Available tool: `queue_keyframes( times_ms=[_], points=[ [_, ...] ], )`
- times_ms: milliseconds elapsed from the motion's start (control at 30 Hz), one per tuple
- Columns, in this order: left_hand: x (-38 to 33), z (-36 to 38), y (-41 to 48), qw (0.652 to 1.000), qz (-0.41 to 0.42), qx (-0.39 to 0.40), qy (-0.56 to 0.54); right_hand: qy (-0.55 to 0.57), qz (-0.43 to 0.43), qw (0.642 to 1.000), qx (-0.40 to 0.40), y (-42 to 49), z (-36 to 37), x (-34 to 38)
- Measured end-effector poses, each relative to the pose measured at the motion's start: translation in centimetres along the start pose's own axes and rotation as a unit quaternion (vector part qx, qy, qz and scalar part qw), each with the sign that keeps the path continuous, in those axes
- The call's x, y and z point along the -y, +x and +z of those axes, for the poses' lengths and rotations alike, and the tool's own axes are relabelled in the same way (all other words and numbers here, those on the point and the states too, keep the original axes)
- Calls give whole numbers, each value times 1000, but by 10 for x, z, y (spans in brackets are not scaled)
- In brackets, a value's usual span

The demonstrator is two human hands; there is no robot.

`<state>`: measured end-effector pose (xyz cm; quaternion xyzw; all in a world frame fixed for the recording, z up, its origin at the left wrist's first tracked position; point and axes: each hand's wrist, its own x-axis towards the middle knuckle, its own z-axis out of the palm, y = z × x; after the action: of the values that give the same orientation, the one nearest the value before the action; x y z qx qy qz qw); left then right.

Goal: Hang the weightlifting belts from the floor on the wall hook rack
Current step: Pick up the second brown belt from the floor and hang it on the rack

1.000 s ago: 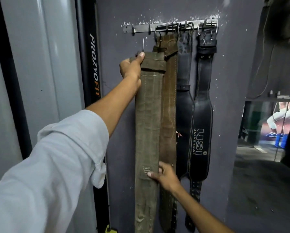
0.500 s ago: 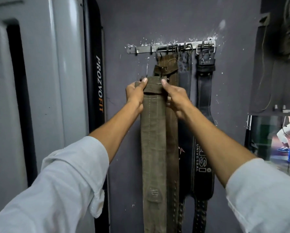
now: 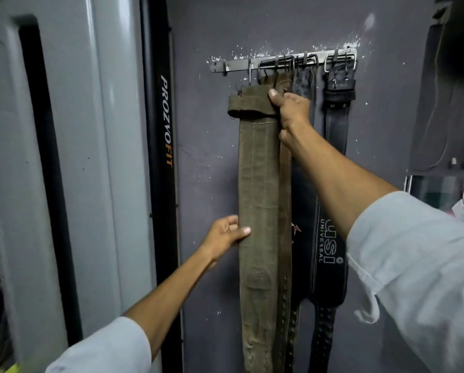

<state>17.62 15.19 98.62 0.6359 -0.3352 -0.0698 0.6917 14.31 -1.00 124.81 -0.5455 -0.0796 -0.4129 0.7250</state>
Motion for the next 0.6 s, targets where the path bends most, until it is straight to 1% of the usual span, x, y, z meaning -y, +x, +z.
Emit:
queue_keyframes(
  times_ms=[100, 200, 267, 300, 333, 367, 400, 467, 500, 533, 600],
  points=[
    [59, -8, -22, 995, -48, 24, 79, -4, 2, 1000, -8, -3, -4, -10],
    [113, -16, -40, 983, -94, 25, 153, 19, 7, 1000, -2, -7, -5, -12],
    [126, -26, -43, 972, -122, 48, 195, 32, 2, 999, 6, -8, -5, -12],
    [121, -31, -41, 965, -139, 71, 212, 39, 2, 999, 10, -9, -4, -13],
    [111, -35, -35, 960, -145, 91, 221, 42, 4, 999, 15, -9, -4, -15],
    [93, -39, -25, 965, -133, 89, 209, 44, 8, 999, 20, -10, -4, -17],
    [69, -42, -10, 976, -102, 69, 178, 44, 13, 999, 25, -10, -4, -20],
    [-4, -47, 28, 997, -38, -5, 69, 47, 24, 998, 42, -9, -5, -28],
    [-44, -48, 48, 999, -11, -31, 6, 45, 24, 997, 54, -10, -4, -33],
    [-83, -49, 67, 998, 7, -39, -48, 40, 23, 997, 65, -11, -4, -38],
    [-152, -47, 98, 995, 23, -35, -94, 43, 14, 995, 94, -13, -3, -44]
  ],
)
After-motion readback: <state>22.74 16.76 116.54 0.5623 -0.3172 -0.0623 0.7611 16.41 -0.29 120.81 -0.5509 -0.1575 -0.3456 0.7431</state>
